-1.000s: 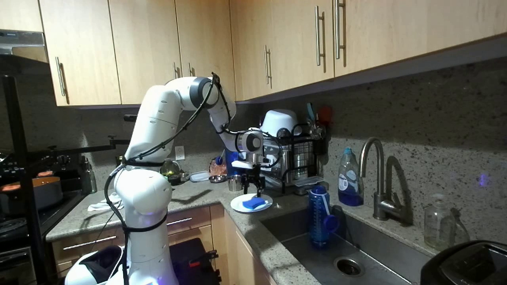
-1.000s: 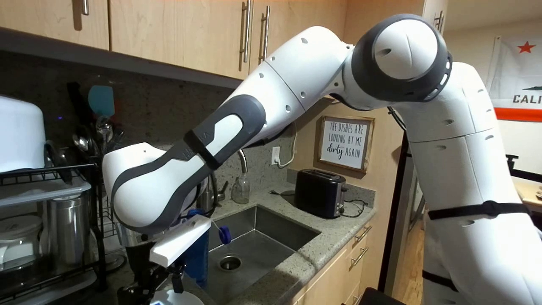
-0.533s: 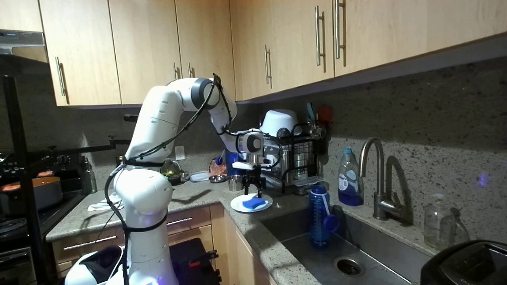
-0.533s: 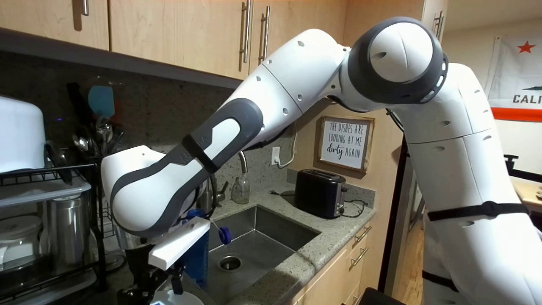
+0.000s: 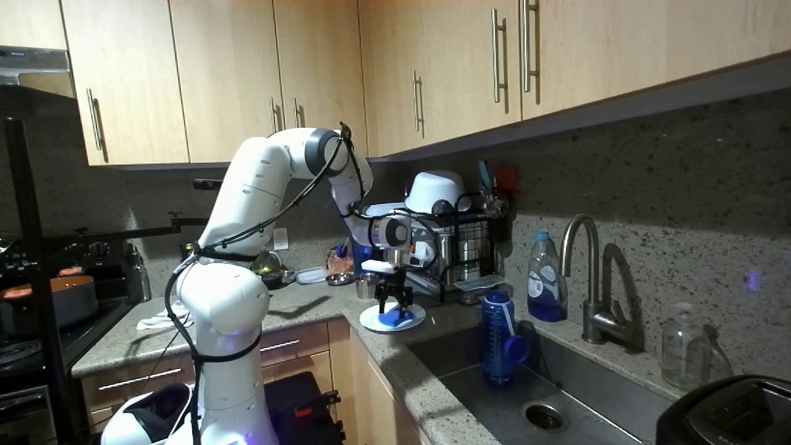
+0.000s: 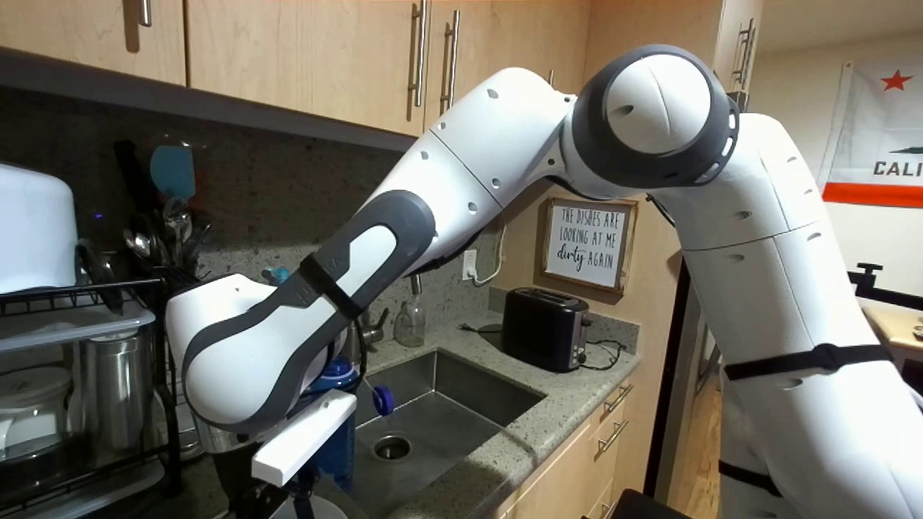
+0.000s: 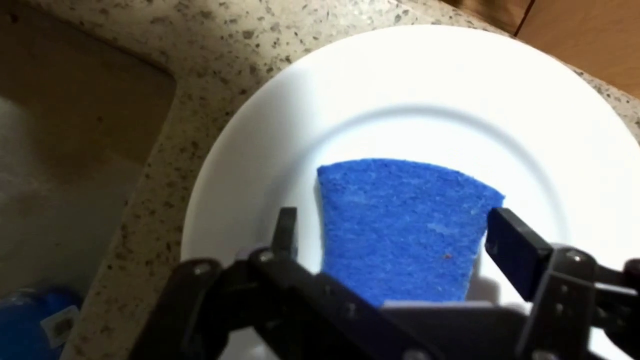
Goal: Use the close to wipe the plate
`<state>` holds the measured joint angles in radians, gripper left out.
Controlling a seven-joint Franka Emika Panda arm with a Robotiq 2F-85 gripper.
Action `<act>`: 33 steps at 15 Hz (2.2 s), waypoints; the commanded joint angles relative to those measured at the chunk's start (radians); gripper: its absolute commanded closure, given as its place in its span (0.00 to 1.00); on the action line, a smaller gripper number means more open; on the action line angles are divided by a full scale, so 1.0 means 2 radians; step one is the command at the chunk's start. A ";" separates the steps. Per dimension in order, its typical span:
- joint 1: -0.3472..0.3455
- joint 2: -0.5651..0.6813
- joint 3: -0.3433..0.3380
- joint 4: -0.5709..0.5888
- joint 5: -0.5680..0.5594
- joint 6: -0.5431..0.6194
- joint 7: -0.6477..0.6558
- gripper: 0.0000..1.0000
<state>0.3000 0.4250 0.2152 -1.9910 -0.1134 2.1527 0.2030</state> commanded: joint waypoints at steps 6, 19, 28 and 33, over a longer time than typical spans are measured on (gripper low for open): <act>0.010 0.003 -0.006 0.010 0.004 0.003 0.007 0.70; 0.014 0.015 -0.006 0.022 0.006 -0.005 0.005 0.99; 0.023 0.011 -0.004 0.028 -0.003 -0.014 0.003 0.99; 0.031 0.008 -0.001 0.031 -0.005 -0.018 0.000 0.98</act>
<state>0.3425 0.4386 0.2138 -1.9542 -0.1118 2.1458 0.2023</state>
